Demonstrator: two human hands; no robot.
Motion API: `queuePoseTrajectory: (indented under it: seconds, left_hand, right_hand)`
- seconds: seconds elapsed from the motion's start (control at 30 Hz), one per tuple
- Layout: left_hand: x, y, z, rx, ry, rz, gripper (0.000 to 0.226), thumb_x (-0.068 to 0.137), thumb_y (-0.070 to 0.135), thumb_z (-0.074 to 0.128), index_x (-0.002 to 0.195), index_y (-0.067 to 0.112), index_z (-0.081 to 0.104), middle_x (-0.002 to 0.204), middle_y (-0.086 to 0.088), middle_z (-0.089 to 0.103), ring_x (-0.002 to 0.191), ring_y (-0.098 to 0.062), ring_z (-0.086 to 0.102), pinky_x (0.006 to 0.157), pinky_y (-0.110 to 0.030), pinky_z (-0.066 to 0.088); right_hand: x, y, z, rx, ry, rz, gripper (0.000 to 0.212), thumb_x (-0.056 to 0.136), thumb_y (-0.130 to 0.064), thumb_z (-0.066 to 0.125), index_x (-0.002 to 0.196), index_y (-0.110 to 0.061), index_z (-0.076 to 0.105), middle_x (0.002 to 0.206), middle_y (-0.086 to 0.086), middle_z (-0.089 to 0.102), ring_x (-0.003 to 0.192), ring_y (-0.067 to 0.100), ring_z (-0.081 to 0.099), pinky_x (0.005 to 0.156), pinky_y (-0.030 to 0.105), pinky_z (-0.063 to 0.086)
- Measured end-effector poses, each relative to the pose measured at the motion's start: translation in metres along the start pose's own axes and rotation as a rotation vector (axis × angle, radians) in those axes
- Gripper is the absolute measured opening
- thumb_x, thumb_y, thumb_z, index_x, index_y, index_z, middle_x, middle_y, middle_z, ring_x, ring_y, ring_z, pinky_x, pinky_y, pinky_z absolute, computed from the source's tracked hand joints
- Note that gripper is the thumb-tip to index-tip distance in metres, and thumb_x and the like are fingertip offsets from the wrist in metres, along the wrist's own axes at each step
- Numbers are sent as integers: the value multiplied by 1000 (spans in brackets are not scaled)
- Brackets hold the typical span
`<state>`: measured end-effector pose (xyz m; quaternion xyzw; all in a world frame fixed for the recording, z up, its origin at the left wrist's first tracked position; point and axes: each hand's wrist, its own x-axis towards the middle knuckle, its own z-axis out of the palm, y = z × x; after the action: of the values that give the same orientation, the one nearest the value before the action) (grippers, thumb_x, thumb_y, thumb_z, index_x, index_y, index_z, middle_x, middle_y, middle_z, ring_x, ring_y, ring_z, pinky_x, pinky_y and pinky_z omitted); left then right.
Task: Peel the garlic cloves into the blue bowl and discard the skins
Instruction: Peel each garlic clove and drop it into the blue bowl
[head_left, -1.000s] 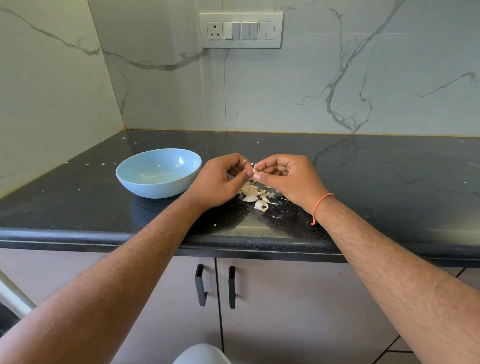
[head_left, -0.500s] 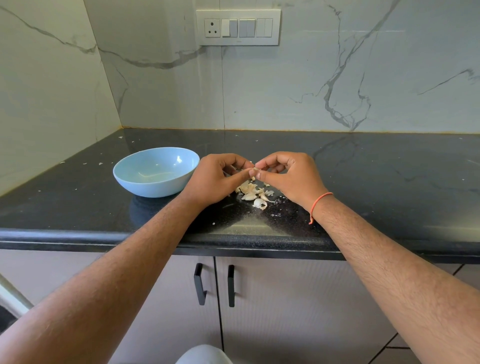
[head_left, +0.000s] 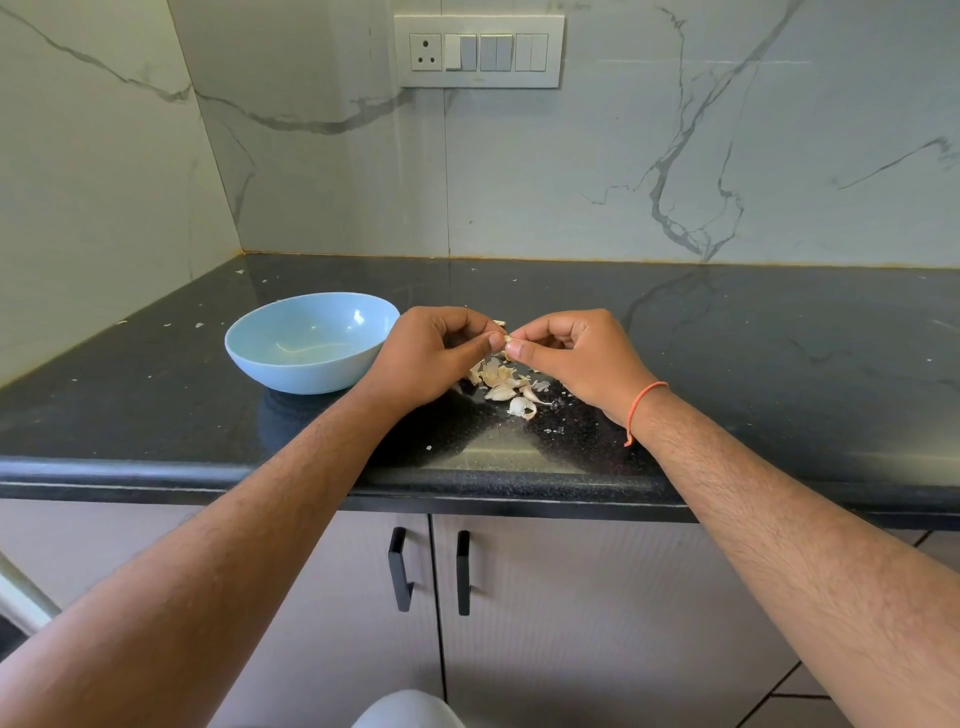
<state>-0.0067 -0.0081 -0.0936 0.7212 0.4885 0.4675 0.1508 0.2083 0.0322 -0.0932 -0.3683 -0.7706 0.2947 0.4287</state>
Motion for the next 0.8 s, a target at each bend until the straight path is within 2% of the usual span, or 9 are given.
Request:
queuePoseTrajectory:
  seconds: [0.13, 0.2, 0.3, 0.4, 0.5, 0.57, 0.67, 0.77, 0.8]
  left_hand:
    - [3, -3, 0, -128, -47, -74, 15, 98, 29, 74, 104, 18, 82, 96, 5, 81, 94, -19, 76, 88, -34, 61]
    - [4, -5, 1, -201, -62, -106, 15, 99, 30, 73, 102, 18, 82, 95, -3, 81, 89, -19, 73, 84, -37, 58]
    - [5, -6, 0, -252, -72, -128, 15, 100, 31, 72, 97, 20, 83, 93, -13, 78, 81, -19, 63, 77, -38, 53]
    - [3, -4, 0, -253, -81, -135, 17, 102, 28, 69, 97, 16, 80, 95, -16, 77, 81, -15, 64, 74, -30, 52]
    - [2, -1, 4, -186, -70, -117, 17, 104, 27, 66, 96, 16, 76, 85, -4, 75, 76, -9, 62, 71, -21, 51]
    - [2, -2, 5, -127, -42, -101, 15, 104, 28, 66, 95, 21, 74, 79, 9, 73, 73, -8, 61, 70, -24, 52]
    - [2, -5, 6, -24, 27, -72, 12, 103, 31, 67, 95, 24, 74, 75, 13, 71, 66, -7, 57, 66, -27, 51]
    - [1, -4, 5, 23, 68, -51, 4, 99, 22, 74, 99, 25, 77, 82, 15, 73, 64, 2, 59, 64, -13, 48]
    - [1, -4, 5, 52, 69, -36, 11, 96, 16, 76, 101, 26, 78, 85, 17, 74, 69, 4, 63, 67, -11, 48]
  right_hand:
    - [1, 3, -2, 104, -20, 25, 14, 89, -21, 82, 101, -14, 83, 81, -6, 79, 77, 6, 73, 73, 23, 59]
    - [2, 3, -3, 143, -21, 51, 13, 89, -20, 82, 101, -13, 83, 78, -3, 79, 72, 4, 68, 65, 19, 53]
    - [3, 5, -4, 171, -23, 76, 13, 89, -22, 82, 101, -16, 83, 80, 6, 79, 75, 14, 67, 64, 25, 54]
    - [2, 4, -4, 175, -40, 74, 13, 89, -21, 82, 101, -17, 83, 81, 1, 79, 77, 11, 70, 64, 23, 54]
    - [0, 2, -3, 181, -46, 58, 15, 88, -19, 83, 102, -15, 83, 86, 2, 81, 78, 10, 70, 64, 22, 54]
    - [0, 3, -2, 178, -41, 50, 17, 86, -18, 85, 103, -13, 83, 87, 0, 81, 77, 7, 69, 64, 20, 53]
    - [0, 3, -2, 178, -32, 50, 18, 83, -17, 87, 100, -14, 83, 86, 0, 81, 77, 7, 70, 67, 20, 56]
    - [0, 4, -3, 161, 3, 38, 16, 83, -18, 87, 98, -18, 84, 87, 3, 81, 73, 8, 66, 64, 19, 53]
    - [0, 4, -4, 148, 25, 31, 16, 83, -18, 87, 98, -17, 84, 87, 3, 81, 72, 7, 65, 64, 19, 53]
